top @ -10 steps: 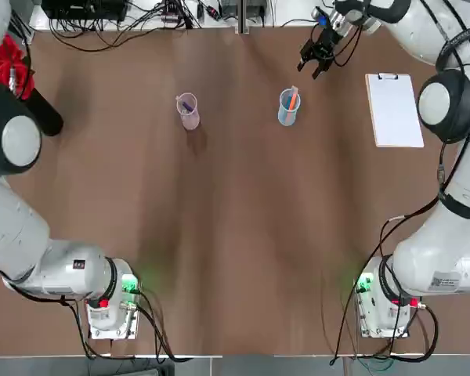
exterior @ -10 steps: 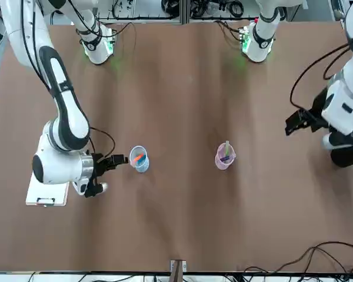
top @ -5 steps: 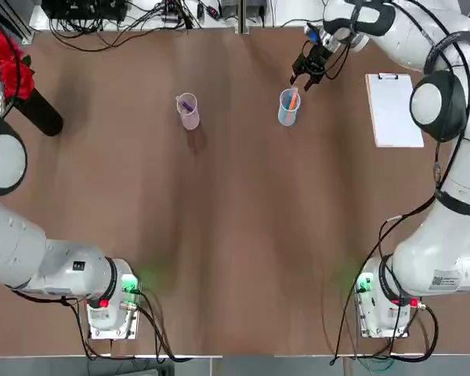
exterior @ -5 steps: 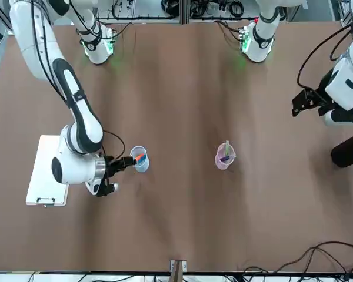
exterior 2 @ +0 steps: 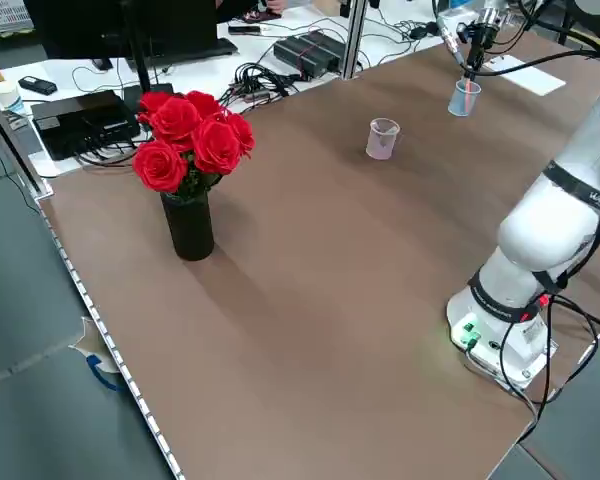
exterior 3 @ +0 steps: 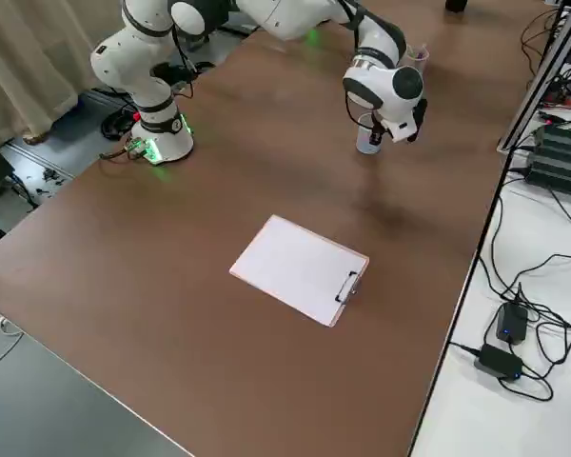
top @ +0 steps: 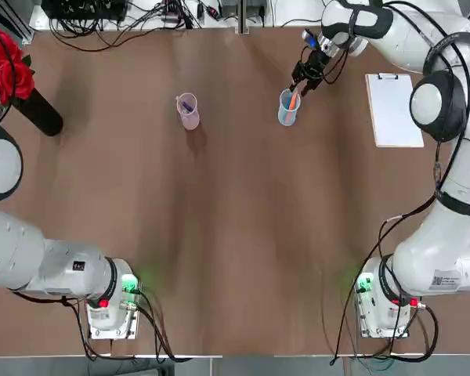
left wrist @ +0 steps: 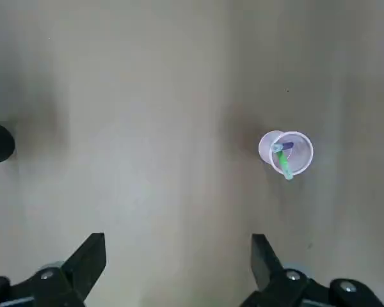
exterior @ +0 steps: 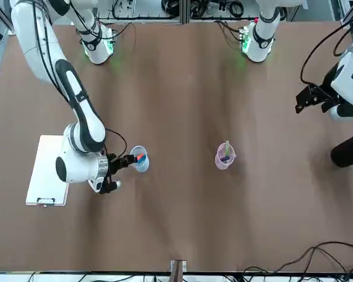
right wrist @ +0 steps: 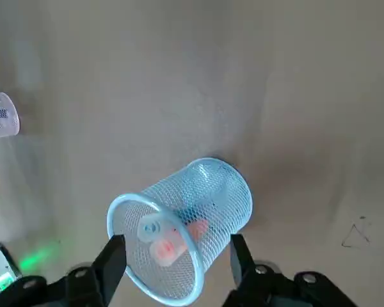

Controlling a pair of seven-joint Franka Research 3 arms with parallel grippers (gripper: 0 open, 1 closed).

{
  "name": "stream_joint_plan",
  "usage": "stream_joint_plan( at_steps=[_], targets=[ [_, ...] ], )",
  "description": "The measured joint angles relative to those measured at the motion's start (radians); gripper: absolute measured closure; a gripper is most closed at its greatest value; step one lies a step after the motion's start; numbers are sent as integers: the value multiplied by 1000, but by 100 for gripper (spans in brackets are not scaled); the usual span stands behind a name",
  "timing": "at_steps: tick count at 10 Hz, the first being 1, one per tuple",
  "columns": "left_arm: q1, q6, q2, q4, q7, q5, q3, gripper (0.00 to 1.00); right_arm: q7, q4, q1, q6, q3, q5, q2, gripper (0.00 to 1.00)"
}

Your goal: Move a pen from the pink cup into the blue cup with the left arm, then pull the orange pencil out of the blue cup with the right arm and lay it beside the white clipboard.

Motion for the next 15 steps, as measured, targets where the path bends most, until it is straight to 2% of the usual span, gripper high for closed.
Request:
stream_joint_plan(
  at_steps=[1, 9, 10, 15],
  targets=[
    [0, 0, 0, 0, 0, 0, 2, 0, 0, 0, -2, -17, 0, 0, -1, 38],
    [0, -1, 0, -3, 0, 0, 2, 0, -2, 16, -10, -30, 0, -14, -18, 52],
    [0, -1, 0, -5, 0, 0, 2, 0, -2, 16, -11, -30, 0, -19, -18, 56],
    [0, -1, 0, -6, 0, 0, 2, 0, -2, 14, -9, -21, 1, -27, -18, 61]
  ],
)
